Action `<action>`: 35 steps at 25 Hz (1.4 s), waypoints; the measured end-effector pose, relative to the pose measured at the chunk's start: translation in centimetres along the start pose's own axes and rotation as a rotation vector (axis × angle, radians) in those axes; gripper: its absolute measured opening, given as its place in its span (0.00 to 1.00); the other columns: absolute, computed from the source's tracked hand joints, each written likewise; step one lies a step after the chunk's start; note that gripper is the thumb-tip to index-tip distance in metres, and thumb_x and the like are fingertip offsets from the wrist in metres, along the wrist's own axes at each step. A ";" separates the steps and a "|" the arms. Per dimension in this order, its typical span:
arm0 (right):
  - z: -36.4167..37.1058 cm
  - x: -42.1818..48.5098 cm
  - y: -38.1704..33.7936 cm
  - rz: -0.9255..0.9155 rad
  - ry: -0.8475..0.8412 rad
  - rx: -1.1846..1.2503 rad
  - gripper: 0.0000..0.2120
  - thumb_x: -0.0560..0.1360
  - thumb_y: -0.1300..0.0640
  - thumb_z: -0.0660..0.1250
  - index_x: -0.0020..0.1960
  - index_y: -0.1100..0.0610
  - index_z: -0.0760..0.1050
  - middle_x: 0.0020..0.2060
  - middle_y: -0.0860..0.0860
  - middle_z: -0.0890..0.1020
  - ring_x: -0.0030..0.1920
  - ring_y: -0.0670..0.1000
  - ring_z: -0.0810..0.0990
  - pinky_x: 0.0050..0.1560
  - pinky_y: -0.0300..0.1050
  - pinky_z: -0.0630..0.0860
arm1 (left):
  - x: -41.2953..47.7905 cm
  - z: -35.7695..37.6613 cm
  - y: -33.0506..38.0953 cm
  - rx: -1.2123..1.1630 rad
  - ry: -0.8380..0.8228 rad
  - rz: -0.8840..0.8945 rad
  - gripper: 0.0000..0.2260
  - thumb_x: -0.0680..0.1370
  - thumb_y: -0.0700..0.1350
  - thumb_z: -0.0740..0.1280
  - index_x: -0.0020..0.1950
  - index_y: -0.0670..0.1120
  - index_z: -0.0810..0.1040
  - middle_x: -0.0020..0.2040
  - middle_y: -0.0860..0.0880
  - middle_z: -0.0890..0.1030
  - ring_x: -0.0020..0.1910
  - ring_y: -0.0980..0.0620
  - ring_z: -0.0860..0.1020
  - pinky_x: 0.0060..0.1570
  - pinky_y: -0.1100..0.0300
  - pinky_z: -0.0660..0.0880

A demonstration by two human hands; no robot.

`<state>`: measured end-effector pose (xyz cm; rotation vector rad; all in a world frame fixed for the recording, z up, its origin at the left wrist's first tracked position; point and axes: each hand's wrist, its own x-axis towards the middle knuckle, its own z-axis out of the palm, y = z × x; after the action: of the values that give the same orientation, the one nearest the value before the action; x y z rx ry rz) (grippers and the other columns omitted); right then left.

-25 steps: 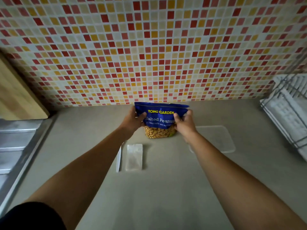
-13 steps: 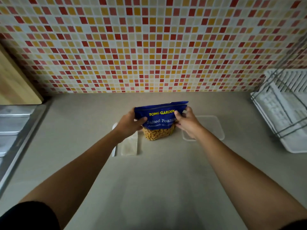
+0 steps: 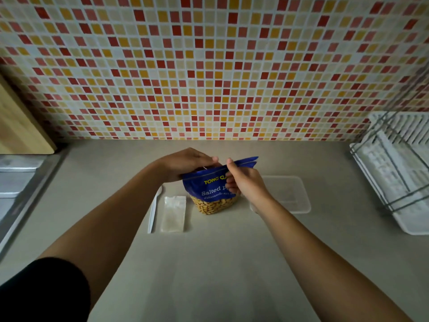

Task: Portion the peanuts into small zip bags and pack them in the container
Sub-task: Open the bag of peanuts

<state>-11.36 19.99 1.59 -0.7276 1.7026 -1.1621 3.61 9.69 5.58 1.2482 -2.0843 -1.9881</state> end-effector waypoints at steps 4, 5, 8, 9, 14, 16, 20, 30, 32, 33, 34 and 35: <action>-0.4 0.5 0.2 0.043 -0.095 0.088 0.14 0.75 0.46 0.65 0.46 0.58 0.78 0.37 0.50 0.82 0.39 0.48 0.81 0.49 0.45 0.80 | 0.6 0.0 0.2 -0.032 -0.013 -0.034 0.15 0.76 0.52 0.66 0.49 0.41 0.81 0.37 0.48 0.84 0.34 0.52 0.82 0.32 0.63 0.77; -0.5 0.6 0.2 0.055 -0.107 0.094 0.13 0.75 0.47 0.65 0.46 0.57 0.78 0.38 0.50 0.82 0.39 0.48 0.81 0.48 0.44 0.80 | 0.6 0.0 0.2 -0.031 -0.021 -0.036 0.14 0.76 0.52 0.66 0.48 0.41 0.81 0.37 0.48 0.84 0.34 0.53 0.82 0.32 0.63 0.77; -0.5 0.7 0.0 0.060 -0.134 0.142 0.09 0.75 0.51 0.65 0.45 0.56 0.78 0.38 0.50 0.83 0.39 0.47 0.81 0.44 0.40 0.79 | 0.7 -0.2 0.4 -0.011 -0.034 -0.037 0.12 0.76 0.51 0.66 0.45 0.44 0.82 0.37 0.49 0.84 0.33 0.53 0.82 0.32 0.63 0.77; -0.4 0.7 -0.2 0.059 -0.138 0.164 0.07 0.76 0.53 0.65 0.44 0.56 0.78 0.38 0.49 0.82 0.40 0.47 0.81 0.43 0.39 0.79 | 0.8 -0.2 0.5 -0.006 -0.032 -0.041 0.11 0.76 0.51 0.67 0.45 0.44 0.82 0.37 0.49 0.85 0.34 0.53 0.82 0.32 0.63 0.78; -0.2 0.6 0.0 0.010 -0.182 0.194 0.07 0.77 0.57 0.63 0.42 0.54 0.76 0.36 0.49 0.80 0.39 0.45 0.78 0.43 0.39 0.75 | 1.1 0.0 0.6 0.035 -0.008 0.020 0.08 0.76 0.45 0.67 0.49 0.42 0.82 0.42 0.49 0.84 0.40 0.54 0.82 0.36 0.66 0.78; -0.2 0.6 0.2 -0.014 -0.164 0.136 0.08 0.78 0.56 0.63 0.40 0.53 0.75 0.34 0.48 0.79 0.37 0.45 0.77 0.41 0.38 0.73 | 1.1 0.3 0.9 0.342 0.080 0.174 0.06 0.77 0.43 0.66 0.47 0.42 0.81 0.39 0.52 0.81 0.37 0.57 0.79 0.36 0.72 0.75; 0.1 0.4 -0.2 -0.052 -0.095 0.013 0.10 0.78 0.56 0.63 0.38 0.55 0.74 0.30 0.47 0.76 0.32 0.44 0.73 0.35 0.36 0.69 | 1.1 0.3 1.2 0.702 0.190 0.383 0.05 0.77 0.41 0.64 0.45 0.44 0.80 0.36 0.55 0.77 0.34 0.60 0.74 0.34 0.78 0.69; 0.1 -0.3 -1.7 -0.016 -0.025 -0.053 0.11 0.76 0.58 0.63 0.34 0.57 0.74 0.27 0.48 0.77 0.29 0.44 0.74 0.29 0.34 0.69 | 1.9 -0.1 1.0 0.890 0.408 0.410 0.07 0.77 0.43 0.65 0.45 0.40 0.80 0.37 0.50 0.77 0.35 0.55 0.74 0.35 0.68 0.64; -0.4 -0.5 -1.8 0.005 -0.021 -0.059 0.11 0.75 0.58 0.64 0.34 0.57 0.76 0.27 0.48 0.78 0.29 0.44 0.74 0.30 0.34 0.69 | 1.9 -0.6 1.7 0.894 0.423 0.411 0.07 0.77 0.42 0.65 0.45 0.40 0.81 0.38 0.50 0.78 0.36 0.55 0.74 0.36 0.67 0.64; -0.7 -0.6 -2.0 0.023 -0.023 -0.057 0.11 0.75 0.57 0.65 0.35 0.56 0.76 0.27 0.48 0.79 0.29 0.44 0.75 0.30 0.35 0.70 | 1.9 -0.7 2.2 0.906 0.396 0.433 0.07 0.77 0.42 0.65 0.46 0.40 0.81 0.38 0.50 0.78 0.36 0.57 0.73 0.37 0.68 0.64; -1.0 -0.9 -2.2 0.039 -0.038 -0.081 0.10 0.75 0.56 0.64 0.35 0.56 0.77 0.28 0.48 0.79 0.29 0.44 0.76 0.30 0.35 0.70 | 1.9 -0.8 2.6 0.933 0.375 0.459 0.07 0.77 0.42 0.65 0.47 0.41 0.81 0.39 0.49 0.79 0.35 0.57 0.72 0.38 0.67 0.66; -1.3 -1.1 -2.2 0.042 -0.069 -0.141 0.10 0.75 0.56 0.64 0.36 0.56 0.77 0.28 0.48 0.79 0.28 0.43 0.76 0.30 0.35 0.70 | 2.1 -0.9 3.0 0.971 0.376 0.479 0.07 0.77 0.42 0.64 0.47 0.41 0.81 0.39 0.48 0.80 0.36 0.56 0.73 0.39 0.65 0.67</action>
<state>-12.21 20.59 4.21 -0.8046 1.7463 -0.9846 1.03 7.46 7.24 0.8882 -2.8079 -0.4677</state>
